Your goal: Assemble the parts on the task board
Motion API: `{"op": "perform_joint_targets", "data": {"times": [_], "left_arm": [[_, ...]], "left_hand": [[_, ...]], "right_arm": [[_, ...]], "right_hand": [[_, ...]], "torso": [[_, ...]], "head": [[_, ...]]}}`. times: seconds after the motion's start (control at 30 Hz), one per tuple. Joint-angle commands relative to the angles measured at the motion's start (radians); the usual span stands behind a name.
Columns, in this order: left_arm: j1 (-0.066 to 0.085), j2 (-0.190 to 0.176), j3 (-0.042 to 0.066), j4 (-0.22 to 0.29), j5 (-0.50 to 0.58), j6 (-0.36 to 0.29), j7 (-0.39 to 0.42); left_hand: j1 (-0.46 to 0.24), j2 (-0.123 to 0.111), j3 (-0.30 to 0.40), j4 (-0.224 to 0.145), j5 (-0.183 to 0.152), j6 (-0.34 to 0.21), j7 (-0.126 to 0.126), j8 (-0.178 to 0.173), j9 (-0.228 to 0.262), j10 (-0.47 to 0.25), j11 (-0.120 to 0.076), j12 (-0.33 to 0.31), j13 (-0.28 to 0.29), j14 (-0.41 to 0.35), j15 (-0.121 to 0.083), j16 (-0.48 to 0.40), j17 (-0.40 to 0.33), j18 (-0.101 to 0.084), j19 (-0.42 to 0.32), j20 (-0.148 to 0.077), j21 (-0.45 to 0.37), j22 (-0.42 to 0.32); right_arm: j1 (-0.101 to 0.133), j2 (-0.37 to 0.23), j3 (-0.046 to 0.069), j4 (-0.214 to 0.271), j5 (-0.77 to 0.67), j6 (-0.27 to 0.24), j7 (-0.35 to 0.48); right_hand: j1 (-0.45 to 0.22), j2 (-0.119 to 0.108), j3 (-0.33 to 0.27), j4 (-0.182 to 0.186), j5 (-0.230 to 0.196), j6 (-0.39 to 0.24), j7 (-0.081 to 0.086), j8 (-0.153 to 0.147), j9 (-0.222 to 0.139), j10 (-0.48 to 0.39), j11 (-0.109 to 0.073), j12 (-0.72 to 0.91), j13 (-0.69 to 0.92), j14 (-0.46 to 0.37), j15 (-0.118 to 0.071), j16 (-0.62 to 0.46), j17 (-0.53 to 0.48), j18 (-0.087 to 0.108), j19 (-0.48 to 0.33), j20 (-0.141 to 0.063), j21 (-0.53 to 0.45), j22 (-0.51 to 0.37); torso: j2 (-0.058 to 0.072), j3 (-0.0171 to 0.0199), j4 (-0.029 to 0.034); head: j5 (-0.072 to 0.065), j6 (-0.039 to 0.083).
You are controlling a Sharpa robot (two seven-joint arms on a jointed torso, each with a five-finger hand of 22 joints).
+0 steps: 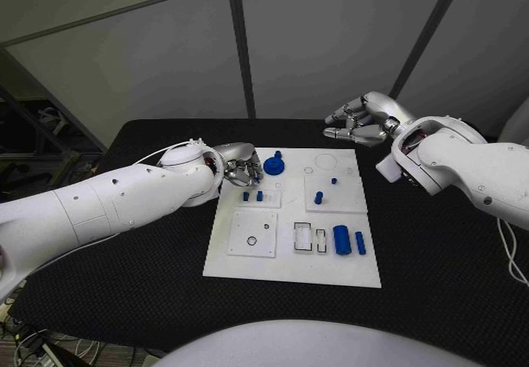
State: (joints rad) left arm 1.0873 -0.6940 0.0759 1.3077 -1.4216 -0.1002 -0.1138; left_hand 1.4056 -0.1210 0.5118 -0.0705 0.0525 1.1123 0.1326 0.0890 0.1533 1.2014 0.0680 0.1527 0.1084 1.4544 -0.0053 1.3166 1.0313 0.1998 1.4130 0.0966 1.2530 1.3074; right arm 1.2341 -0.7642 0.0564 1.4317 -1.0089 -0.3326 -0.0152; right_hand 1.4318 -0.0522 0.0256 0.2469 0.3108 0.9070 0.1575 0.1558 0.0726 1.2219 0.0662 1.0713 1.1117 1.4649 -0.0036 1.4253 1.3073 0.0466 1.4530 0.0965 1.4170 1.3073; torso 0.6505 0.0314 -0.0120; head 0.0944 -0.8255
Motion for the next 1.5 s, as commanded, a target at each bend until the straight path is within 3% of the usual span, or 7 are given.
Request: {"op": "perform_joint_targets", "data": {"times": [0.03, 0.37, 0.6, 0.87, 1.2, 1.47, 1.5], "left_arm": [[0.0, 0.002, -0.001, 0.0, 0.004, 0.026, -0.009], [-0.001, 0.002, -0.001, -0.008, 0.004, 0.021, -0.017], [-0.001, 0.002, -0.001, -0.01, 0.003, 0.015, -0.018], [-0.001, -0.007, -0.001, -0.004, -0.001, 0.0, -0.016], [-0.001, -0.035, 0.002, 0.013, 0.015, -0.026, -0.012], [0.003, -0.077, 0.025, 0.02, 0.215, -0.09, 0.028], [0.005, -0.085, 0.027, 0.023, 0.255, -0.101, 0.037]], "left_hand": [[-0.009, 0.0, 0.005, -0.001, -0.002, 0.008, -0.001, -0.002, 0.001, 0.009, 0.0, -0.003, 0.001, -0.006, -0.002, 0.002, -0.001, -0.125, -0.006, 0.0, -0.002, 0.076], [-0.015, -0.005, 0.002, -0.002, -0.002, -0.003, 0.002, -0.01, -0.004, 0.003, 0.003, -0.011, 0.001, -0.008, -0.001, 0.0, -0.007, -0.124, -0.009, -0.001, -0.007, 0.075], [-0.046, -0.034, -0.003, 0.003, -0.002, -0.151, 0.005, -0.03, -0.05, -0.034, 0.014, -0.049, -0.008, -0.012, 0.008, 0.001, -0.014, -0.123, -0.014, 0.007, -0.018, 0.072], [-0.076, -0.06, -0.036, 0.019, -0.002, -0.213, -0.004, -0.027, -0.076, -0.088, 0.032, -0.081, -0.017, -0.015, 0.022, 0.004, -0.02, -0.114, -0.034, 0.018, -0.063, 0.05], [-0.077, -0.056, -0.042, 0.023, -0.002, -0.209, -0.003, -0.022, -0.078, -0.093, 0.033, -0.081, -0.017, -0.017, 0.024, 0.002, -0.026, -0.109, -0.045, 0.021, -0.089, 0.036], [-0.093, -0.05, -0.079, 0.042, -0.001, -0.165, 0.011, -0.006, -0.079, -0.125, 0.042, -0.079, -0.02, -0.072, 0.032, -0.051, -0.129, -0.063, -0.171, 0.032, -0.338, -0.101], [-0.098, -0.049, -0.094, 0.047, -0.001, -0.162, 0.012, -0.006, -0.08, -0.132, 0.043, -0.078, -0.021, -0.136, 0.034, -0.135, -0.28, -0.057, -0.188, 0.033, -0.372, -0.12]], "right_arm": [[0.002, 0.0, 0.0, 0.001, -0.002, 0.003, 0.004], [0.002, -0.001, 0.0, 0.003, -0.002, 0.003, 0.003], [0.002, -0.001, 0.0, 0.003, -0.002, 0.003, 0.001], [0.002, -0.004, 0.0, 0.003, -0.007, 0.007, -0.008], [0.002, -0.013, 0.0, 0.004, -0.122, 0.059, -0.087], [0.001, -0.024, -0.014, 0.01, -0.349, 0.154, -0.138], [0.0, -0.027, -0.017, 0.011, -0.385, 0.159, -0.142]], "right_hand": [[0.008, 0.006, 0.001, -0.003, 0.006, 0.007, 0.0, 0.003, -0.001, 0.0, 0.002, 0.0, 0.001, 0.059, -0.007, -0.004, 0.077, 0.008, -0.006, -0.002, -0.002, 0.017], [0.007, 0.007, 0.0, -0.003, 0.006, 0.008, -0.001, 0.003, -0.001, 0.0, 0.001, -0.001, -0.002, 0.059, -0.007, -0.005, 0.076, 0.009, -0.006, -0.002, -0.003, 0.015], [0.007, 0.007, 0.0, -0.003, 0.006, 0.008, -0.001, 0.003, -0.001, 0.0, 0.001, -0.001, -0.002, 0.059, -0.007, -0.005, 0.076, 0.009, -0.006, -0.002, -0.003, 0.015], [0.01, 0.006, 0.001, -0.002, 0.006, 0.005, -0.001, 0.002, -0.002, -0.034, 0.001, -0.054, -0.05, 0.046, -0.008, -0.046, 0.032, 0.017, -0.024, -0.003, -0.03, -0.023], [0.06, 0.004, 0.038, -0.005, 0.009, 0.036, -0.007, 0.011, 0.0, -0.168, -0.009, -0.418, -0.365, 0.036, -0.017, -0.108, -0.021, 0.029, -0.046, -0.012, -0.079, -0.085], [0.109, -0.018, 0.114, 0.006, -0.042, 0.106, -0.011, 0.01, 0.004, -0.201, 0.005, -0.728, -0.629, 0.037, -0.007, -0.148, -0.057, 0.032, -0.047, -0.005, -0.101, -0.108], [0.111, -0.026, 0.12, 0.006, -0.046, 0.111, -0.012, 0.008, 0.004, -0.196, 0.004, -0.753, -0.657, 0.038, -0.005, -0.149, -0.057, 0.032, -0.046, -0.003, -0.101, -0.108]], "torso": [[0.0, 0.0004, 0.0003], [0.0, -0.0002, 0.0002], [0.0, -0.0004, 0.001], [0.0, -0.0011, 0.0013], [-0.001, -0.0015, 0.0012], [-0.001, -0.0006, 0.0004], [-0.001, -0.0006, 0.0003]], "head": [[0.0, -0.001], [0.0, 0.0], [0.0, 0.0], [0.0, 0.002], [-0.002, 0.007], [-0.015, 0.019], [-0.019, 0.02]]}}
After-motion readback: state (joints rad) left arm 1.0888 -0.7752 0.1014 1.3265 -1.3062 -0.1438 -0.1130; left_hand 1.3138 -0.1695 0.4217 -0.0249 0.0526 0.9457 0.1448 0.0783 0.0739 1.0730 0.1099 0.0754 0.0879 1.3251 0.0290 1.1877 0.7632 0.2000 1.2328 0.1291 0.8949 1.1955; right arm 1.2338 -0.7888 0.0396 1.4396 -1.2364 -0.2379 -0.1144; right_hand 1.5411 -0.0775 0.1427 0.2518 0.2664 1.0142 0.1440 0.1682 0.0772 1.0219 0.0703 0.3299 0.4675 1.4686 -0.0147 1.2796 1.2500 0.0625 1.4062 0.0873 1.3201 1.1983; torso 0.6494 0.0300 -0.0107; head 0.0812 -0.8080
